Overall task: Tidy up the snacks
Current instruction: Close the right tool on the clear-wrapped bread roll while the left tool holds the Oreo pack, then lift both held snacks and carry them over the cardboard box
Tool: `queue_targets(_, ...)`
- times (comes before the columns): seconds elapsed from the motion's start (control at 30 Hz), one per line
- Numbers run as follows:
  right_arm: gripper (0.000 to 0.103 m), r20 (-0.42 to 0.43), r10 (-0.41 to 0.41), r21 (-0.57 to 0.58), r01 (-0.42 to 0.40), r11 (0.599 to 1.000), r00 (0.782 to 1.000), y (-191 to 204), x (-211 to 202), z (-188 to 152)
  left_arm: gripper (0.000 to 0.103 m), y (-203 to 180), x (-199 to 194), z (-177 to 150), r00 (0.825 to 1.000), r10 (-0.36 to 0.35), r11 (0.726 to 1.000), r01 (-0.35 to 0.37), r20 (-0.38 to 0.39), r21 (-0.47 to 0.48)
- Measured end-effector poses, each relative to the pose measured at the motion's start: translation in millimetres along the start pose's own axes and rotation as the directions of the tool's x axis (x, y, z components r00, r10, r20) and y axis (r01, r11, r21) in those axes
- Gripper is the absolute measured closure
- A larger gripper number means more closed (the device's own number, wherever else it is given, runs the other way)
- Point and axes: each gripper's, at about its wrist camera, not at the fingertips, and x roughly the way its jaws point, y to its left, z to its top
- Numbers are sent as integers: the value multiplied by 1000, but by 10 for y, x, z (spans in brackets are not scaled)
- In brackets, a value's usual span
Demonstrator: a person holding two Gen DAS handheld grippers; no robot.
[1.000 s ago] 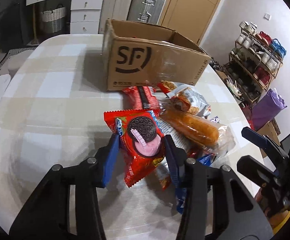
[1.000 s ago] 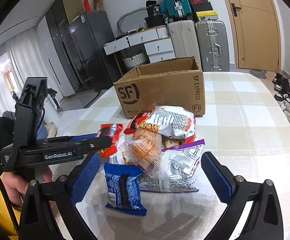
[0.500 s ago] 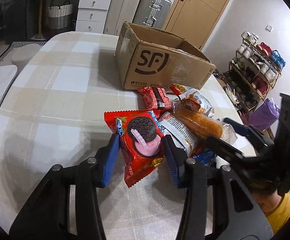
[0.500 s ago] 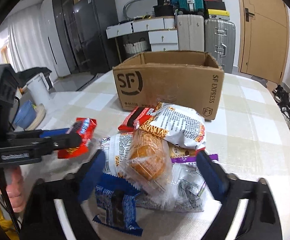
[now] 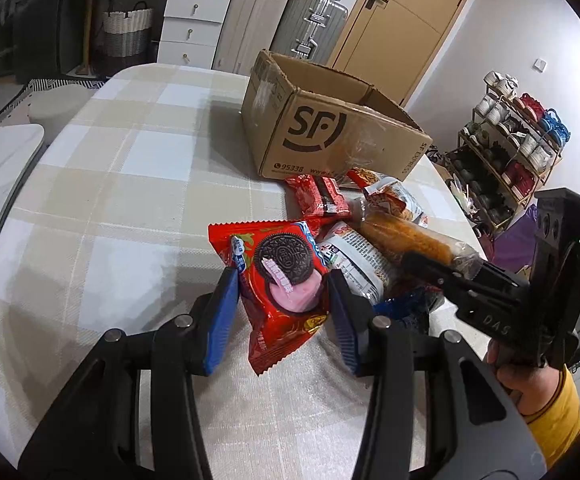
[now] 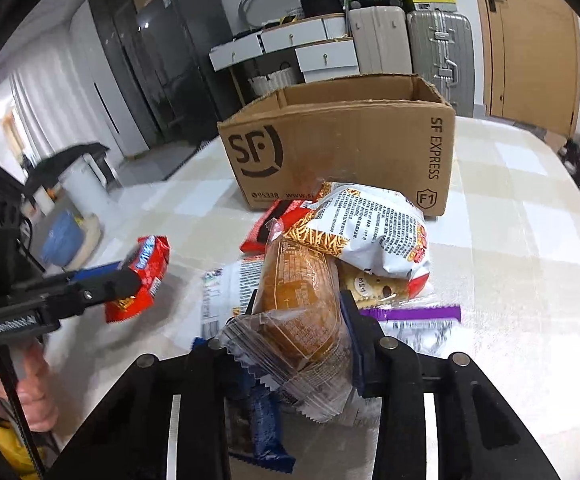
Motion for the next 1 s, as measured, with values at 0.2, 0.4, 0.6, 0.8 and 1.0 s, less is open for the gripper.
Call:
queue_targets(0.2, 68, 50, 67, 33, -69, 997, 996, 39, -316, -55, 61, -31, -194, -20, 1000, -1, 1000, 1, 25, 6)
queue_targets(0.4, 68, 131, 102, 29, -107, 994, 986, 140, -747, -61, 61, -139, -503, -73, 997, -3, 1000, 2, 75, 18)
queue_targets(0.6, 68, 203, 136, 51, -149, 988, 970, 207, -1115, -81, 61, -310, -809, -115, 994, -2, 999, -4, 114, 50)
queue_targets(0.8, 68, 263, 144, 49, -162, 986, 954, 278, -1483, -185, 61, -515, -1120, -200, 989, 4, 996, -16, 147, 83)
queue_targets(1.0, 68, 291, 137, 59, -161, 985, 947, 253, -1730, -334, 61, -703, -1338, -303, 987, 5, 994, -24, 162, 111)
